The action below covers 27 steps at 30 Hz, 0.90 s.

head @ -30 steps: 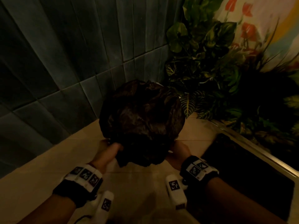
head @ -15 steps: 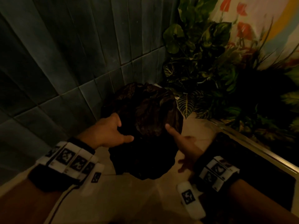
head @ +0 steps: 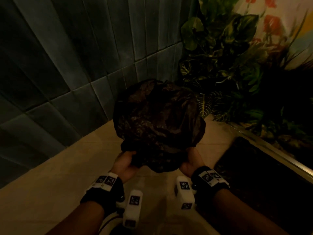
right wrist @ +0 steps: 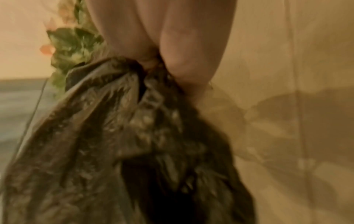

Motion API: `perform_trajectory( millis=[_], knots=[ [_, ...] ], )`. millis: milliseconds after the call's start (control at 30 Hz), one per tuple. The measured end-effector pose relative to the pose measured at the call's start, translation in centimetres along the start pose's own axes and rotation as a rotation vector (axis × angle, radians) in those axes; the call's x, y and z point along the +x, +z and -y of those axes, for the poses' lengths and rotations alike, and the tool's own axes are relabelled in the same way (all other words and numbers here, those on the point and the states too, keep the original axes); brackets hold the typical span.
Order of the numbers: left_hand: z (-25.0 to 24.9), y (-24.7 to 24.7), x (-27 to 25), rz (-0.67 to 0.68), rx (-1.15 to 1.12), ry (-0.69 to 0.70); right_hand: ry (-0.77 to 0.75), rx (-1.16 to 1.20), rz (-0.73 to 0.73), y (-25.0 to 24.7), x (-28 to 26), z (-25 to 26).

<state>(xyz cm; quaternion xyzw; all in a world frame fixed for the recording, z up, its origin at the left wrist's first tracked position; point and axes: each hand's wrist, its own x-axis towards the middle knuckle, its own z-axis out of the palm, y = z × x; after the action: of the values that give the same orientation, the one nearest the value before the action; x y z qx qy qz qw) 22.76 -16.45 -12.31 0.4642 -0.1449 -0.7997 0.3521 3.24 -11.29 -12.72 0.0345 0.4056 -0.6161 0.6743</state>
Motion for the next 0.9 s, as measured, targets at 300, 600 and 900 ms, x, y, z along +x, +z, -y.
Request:
perform_trajectory(
  millis=[300,600,900],
  knots=[
    [-0.2,1.6,0.6,-0.012,-0.105,0.065,0.013,-0.071,-0.056,1.1,-0.9,1.1],
    [-2.2,-1.2,-3.6,-0.215,0.218,0.080,0.224,-0.238,-0.044,0.6,-4.2,2.0],
    [-3.3,3.3,-2.7,-0.007,0.223,0.050,-0.044,-0.231,0.054,2.9,-1.4,0.1]
  ],
)
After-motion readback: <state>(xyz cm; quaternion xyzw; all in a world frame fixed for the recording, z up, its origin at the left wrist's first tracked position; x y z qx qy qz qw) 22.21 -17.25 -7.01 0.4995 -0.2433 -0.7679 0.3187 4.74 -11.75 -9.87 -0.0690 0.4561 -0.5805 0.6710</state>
